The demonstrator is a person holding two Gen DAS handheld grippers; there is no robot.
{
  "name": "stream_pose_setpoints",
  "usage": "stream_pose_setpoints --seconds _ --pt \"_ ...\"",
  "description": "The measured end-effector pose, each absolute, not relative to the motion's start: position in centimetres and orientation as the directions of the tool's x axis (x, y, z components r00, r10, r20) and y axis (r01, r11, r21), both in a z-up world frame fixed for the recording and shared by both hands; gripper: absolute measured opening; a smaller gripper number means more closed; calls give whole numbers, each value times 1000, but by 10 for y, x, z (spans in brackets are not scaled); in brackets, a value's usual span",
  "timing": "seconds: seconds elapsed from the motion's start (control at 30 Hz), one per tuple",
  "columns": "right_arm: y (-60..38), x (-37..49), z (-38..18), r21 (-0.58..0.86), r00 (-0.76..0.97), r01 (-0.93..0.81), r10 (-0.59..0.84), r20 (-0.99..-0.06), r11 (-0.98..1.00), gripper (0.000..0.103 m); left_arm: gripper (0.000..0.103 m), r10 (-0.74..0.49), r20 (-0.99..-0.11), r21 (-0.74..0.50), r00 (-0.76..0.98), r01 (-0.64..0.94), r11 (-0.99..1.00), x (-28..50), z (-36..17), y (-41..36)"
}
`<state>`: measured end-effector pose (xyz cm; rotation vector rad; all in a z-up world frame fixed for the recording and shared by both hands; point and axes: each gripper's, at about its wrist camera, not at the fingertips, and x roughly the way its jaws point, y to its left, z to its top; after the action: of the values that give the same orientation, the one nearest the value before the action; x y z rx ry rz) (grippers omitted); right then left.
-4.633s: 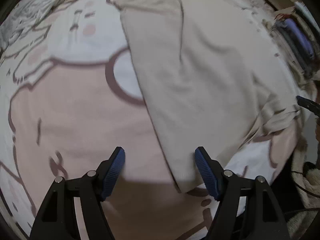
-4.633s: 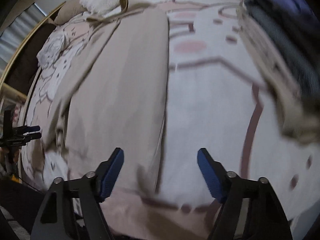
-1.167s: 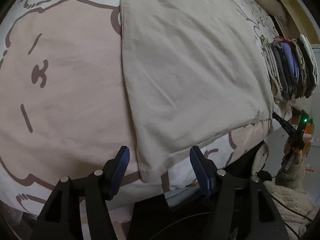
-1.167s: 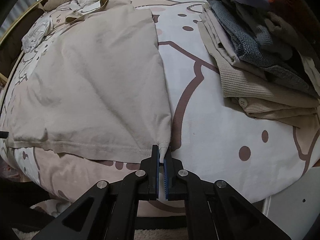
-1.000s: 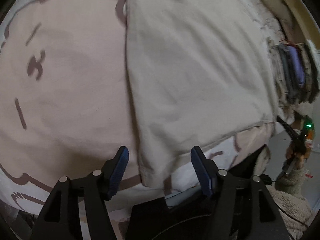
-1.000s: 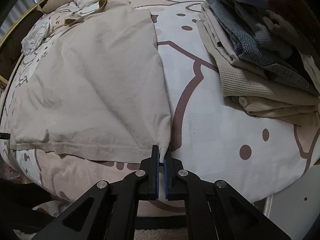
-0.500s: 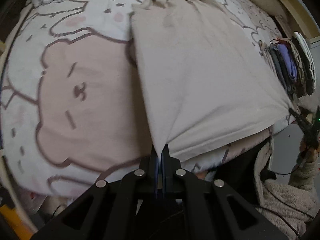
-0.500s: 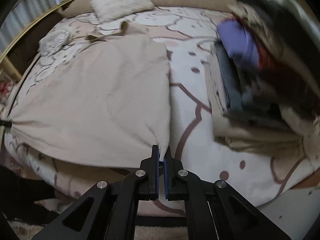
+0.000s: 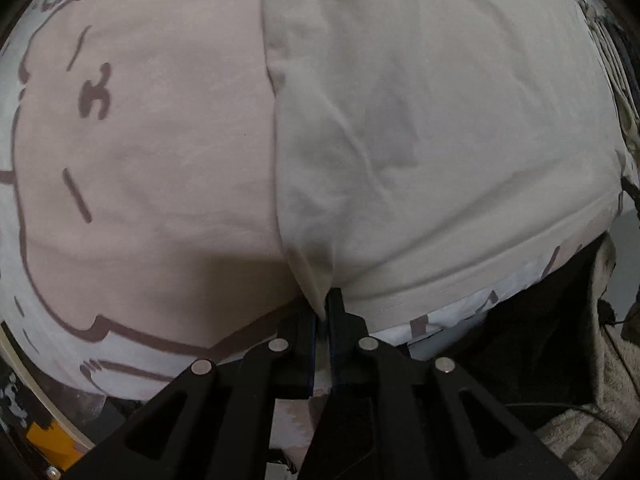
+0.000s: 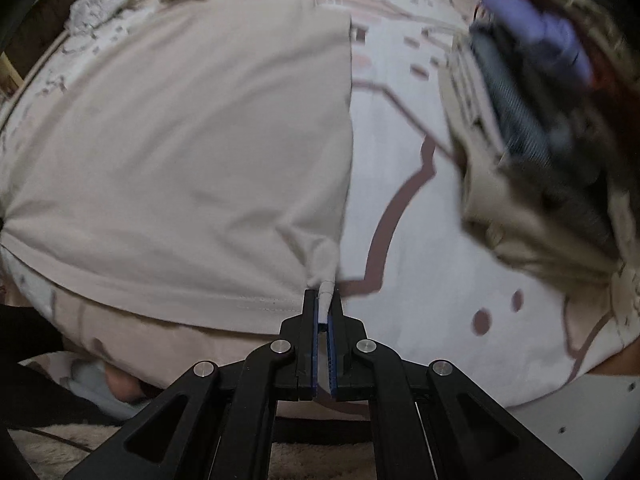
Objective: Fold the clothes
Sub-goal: 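Release the hem and reposition both tools over the flattened garment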
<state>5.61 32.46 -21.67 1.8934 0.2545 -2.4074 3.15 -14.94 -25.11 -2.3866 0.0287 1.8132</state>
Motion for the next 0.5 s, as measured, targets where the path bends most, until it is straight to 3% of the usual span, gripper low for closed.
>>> stream_pose_setpoints --seconds 0.07,0.1,0.13,0.17,0.2,0.33,0.5 --pt "327 60 -224 -88 -231 148 52 -972 -985 8 13 98 -955 -128 279 -91 -988 32 -248 -153" --pt "329 62 -223 -92 -242 140 56 -969 -986 12 23 88 -960 -121 267 -108 -987 33 -241 -154" --pt "331 63 -222 -96 -248 129 61 -967 -987 30 38 77 -964 -112 254 -127 -986 35 -233 -155" --pt "335 65 -219 -96 -244 112 67 -967 -989 65 43 67 -968 -104 240 -146 -984 37 -225 -156" --pt "341 67 -213 -88 -245 91 63 -968 -992 79 46 56 -972 -95 227 -164 -982 39 -217 -157" --pt "360 70 -157 -31 -345 51 12 -939 -998 82 50 43 -995 -59 94 -180 -982 23 -167 -170" --pt "365 40 -85 99 -541 29 -98 -835 -995 82 55 66 -984 -50 -166 -103 -993 -58 -122 -178"
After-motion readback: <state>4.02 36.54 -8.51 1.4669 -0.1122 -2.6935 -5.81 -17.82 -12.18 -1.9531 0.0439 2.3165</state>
